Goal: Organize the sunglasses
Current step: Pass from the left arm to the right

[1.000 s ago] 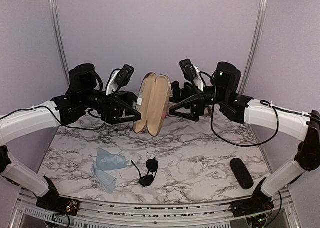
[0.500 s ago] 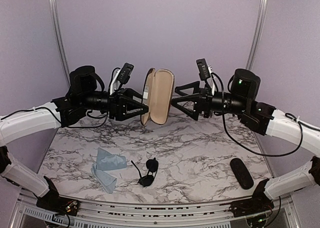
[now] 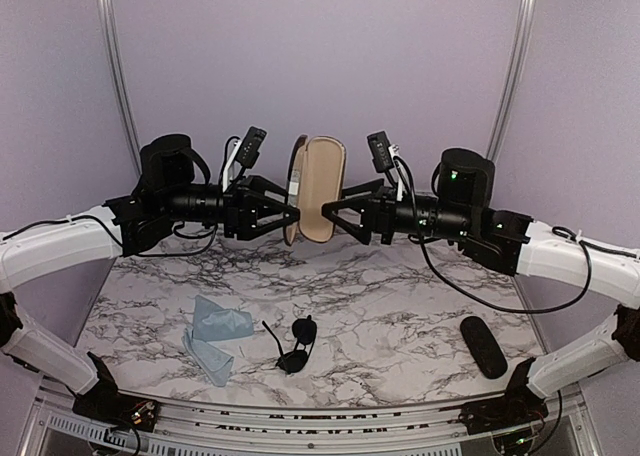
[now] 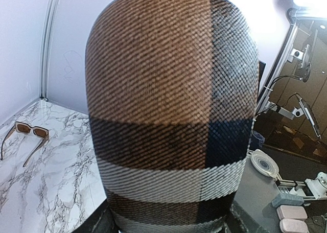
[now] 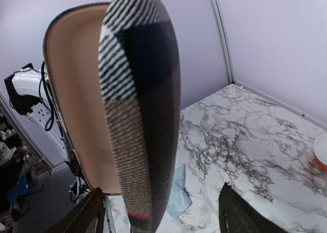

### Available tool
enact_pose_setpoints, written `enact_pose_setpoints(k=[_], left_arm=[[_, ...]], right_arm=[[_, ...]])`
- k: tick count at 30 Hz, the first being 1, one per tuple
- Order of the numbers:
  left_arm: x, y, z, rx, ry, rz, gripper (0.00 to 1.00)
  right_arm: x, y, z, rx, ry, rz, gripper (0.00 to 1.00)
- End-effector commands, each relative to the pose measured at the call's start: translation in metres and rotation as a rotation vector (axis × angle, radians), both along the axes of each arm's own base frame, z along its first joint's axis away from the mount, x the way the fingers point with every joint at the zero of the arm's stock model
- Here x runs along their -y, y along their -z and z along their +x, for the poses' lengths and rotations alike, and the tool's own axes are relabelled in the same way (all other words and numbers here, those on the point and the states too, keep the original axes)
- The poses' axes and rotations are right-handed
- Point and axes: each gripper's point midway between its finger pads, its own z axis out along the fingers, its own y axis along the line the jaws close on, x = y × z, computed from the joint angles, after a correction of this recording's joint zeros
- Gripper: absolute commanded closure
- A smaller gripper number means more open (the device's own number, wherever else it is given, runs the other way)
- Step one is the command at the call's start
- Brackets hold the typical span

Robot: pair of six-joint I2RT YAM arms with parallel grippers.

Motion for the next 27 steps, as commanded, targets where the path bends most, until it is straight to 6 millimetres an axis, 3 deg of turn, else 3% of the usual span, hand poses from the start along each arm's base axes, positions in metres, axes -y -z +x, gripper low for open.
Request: enact_pose_setpoints(k=[1, 11, 15, 27], left_arm=[[-0.004, -0.018, -0.002, 0.069, -0.001, -0.049, 1.0], [-0.002, -0.018, -0.018, 0.047, 0.111, -0.05, 1.0], [-0.002, -0.017, -0.021, 0.042, 0.135, -0.051, 1.0], [0.003, -0.01, -0.019, 0.013, 0.154, -0.041, 1.0]], right_arm=[[-0.001, -0.028, 0.01, 0.021, 0.058, 0.078, 0.32], [0.005, -0.007, 0.02, 0.054, 0.098, 0.007, 0.49], [0.02, -0.009, 0.033, 0.049, 0.105, 0.027, 0.56], [0.018, -0.012, 0.025, 0.053, 0.04, 0.042, 0.72]])
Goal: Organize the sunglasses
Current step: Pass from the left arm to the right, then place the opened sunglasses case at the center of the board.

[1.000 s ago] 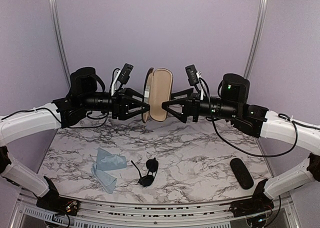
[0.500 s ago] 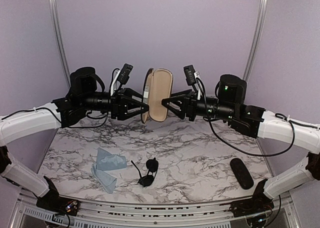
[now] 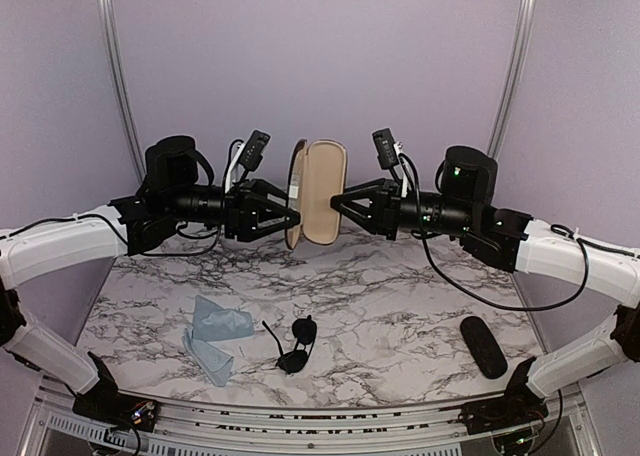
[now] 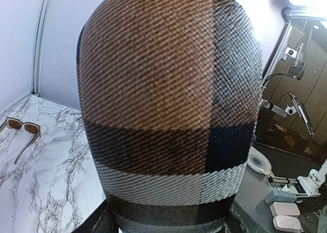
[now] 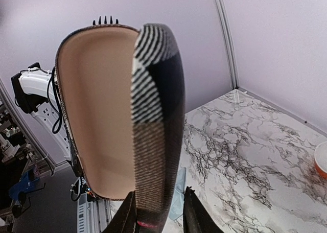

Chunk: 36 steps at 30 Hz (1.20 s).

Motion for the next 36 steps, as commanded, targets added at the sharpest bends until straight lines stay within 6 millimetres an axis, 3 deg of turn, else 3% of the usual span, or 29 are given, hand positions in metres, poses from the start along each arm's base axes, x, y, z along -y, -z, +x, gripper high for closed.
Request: enact_pose_setpoints(k=[1, 4, 7, 12, 19, 29, 36], left_arm=[[0.001, -0.017, -0.017, 0.041, 0.103, -0.047, 1.0], [0.002, -0.016, -0.015, 0.038, 0.094, -0.046, 0.9], [0.003, -0.014, -0.011, 0.035, 0.08, -0.043, 0.66], [0.004, -0.01, -0.005, 0.03, 0.044, -0.037, 0.55], [-0.001, -0.007, 0.019, 0.044, -0.101, -0.028, 0.02], [-0.002, 0.013, 0.052, 0.043, -0.263, 0.052, 0.01], [-0.002, 0.031, 0.074, 0.037, -0.355, 0.147, 0.01]], right_arm=[[0.01, -0.012, 0.012, 0.029, 0.047, 0.028, 0.74], [0.01, -0.013, 0.013, 0.024, 0.056, 0.027, 0.8], [0.014, -0.016, 0.018, 0.015, 0.092, 0.024, 0.88], [0.019, -0.017, 0.025, -0.006, 0.151, 0.018, 0.97], [0.024, -0.015, 0.029, -0.015, 0.219, -0.017, 1.0], [0.031, -0.002, 0.041, -0.056, 0.348, -0.106, 1.0], [0.056, 0.048, 0.06, -0.166, 0.52, -0.35, 1.0]])
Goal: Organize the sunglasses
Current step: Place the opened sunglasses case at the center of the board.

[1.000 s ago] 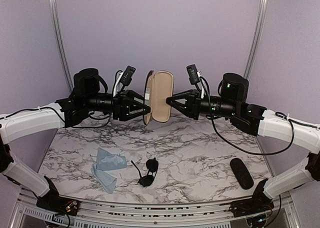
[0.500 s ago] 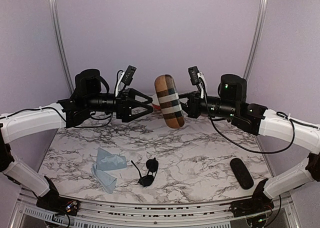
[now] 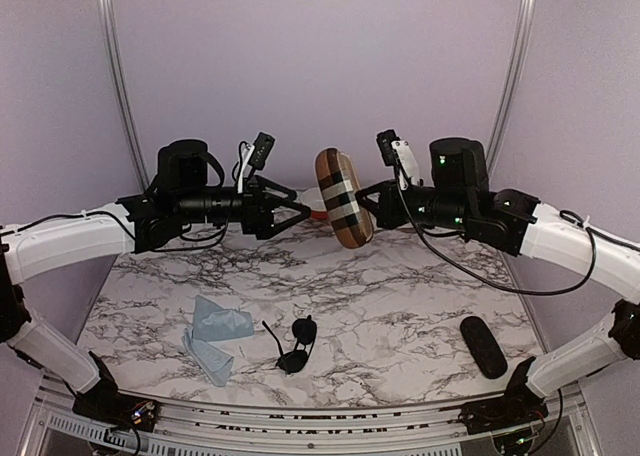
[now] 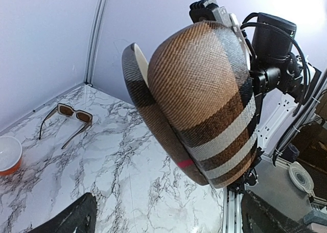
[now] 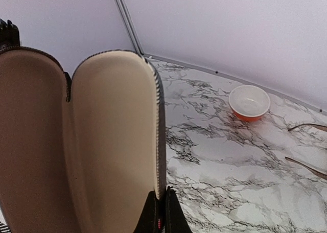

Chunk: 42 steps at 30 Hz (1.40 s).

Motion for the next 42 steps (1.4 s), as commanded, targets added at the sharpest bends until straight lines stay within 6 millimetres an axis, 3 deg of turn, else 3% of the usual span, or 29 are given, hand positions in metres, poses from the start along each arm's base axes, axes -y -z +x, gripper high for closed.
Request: enact_pose_setpoints(k=[1, 5, 14, 20, 28, 42], left_arm=[[0.0, 0.01, 0.023, 0.009, -0.093, 0.091, 0.01], [0.001, 0.026, 0.028, -0.019, -0.115, 0.161, 0.01], [0.005, 0.046, 0.037, -0.036, -0.178, 0.256, 0.02], [0.015, 0.067, 0.032, -0.029, -0.183, 0.372, 0.03], [0.017, 0.081, 0.037, -0.043, -0.199, 0.429, 0.03], [0.019, 0.097, 0.036, -0.063, -0.187, 0.475, 0.04]], right_arm=[[0.023, 0.024, 0.009, -0.068, 0.129, -0.139, 1.0], [0.03, 0.054, 0.003, -0.152, 0.145, -0.19, 1.0], [0.057, 0.148, -0.008, -0.427, 0.276, -0.388, 1.0], [0.068, 0.189, -0.014, -0.515, 0.318, -0.512, 1.0], [0.075, 0.229, -0.027, -0.592, 0.334, -0.553, 1.0], [0.066, 0.263, -0.038, -0.658, 0.325, -0.409, 1.0]])
